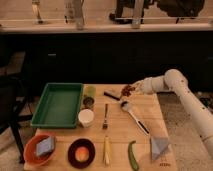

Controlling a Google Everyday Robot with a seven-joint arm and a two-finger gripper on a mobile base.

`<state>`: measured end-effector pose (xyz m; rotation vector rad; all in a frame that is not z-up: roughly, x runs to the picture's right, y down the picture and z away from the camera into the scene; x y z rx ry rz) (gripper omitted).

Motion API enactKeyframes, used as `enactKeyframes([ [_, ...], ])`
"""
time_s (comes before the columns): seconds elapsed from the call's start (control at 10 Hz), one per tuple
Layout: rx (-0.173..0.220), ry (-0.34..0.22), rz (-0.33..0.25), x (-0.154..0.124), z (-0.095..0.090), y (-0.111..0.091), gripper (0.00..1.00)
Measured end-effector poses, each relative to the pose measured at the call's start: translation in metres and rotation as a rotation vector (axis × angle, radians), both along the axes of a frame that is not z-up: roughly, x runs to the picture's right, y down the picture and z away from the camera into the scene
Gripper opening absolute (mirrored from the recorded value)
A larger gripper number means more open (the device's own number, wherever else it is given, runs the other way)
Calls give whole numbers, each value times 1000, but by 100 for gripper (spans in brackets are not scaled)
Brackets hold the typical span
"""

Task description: Place grapes in table surface

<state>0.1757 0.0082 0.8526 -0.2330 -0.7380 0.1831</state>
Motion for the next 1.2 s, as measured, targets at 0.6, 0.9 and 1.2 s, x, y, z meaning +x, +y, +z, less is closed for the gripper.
enactKeyframes([
  [0.6,-20,-55,-79,-19,-28,31,9],
  [0.9,-41,-64,-102,-20,-40,47,9],
  [1.2,-42,-66,-103,-22,-39,47,9],
])
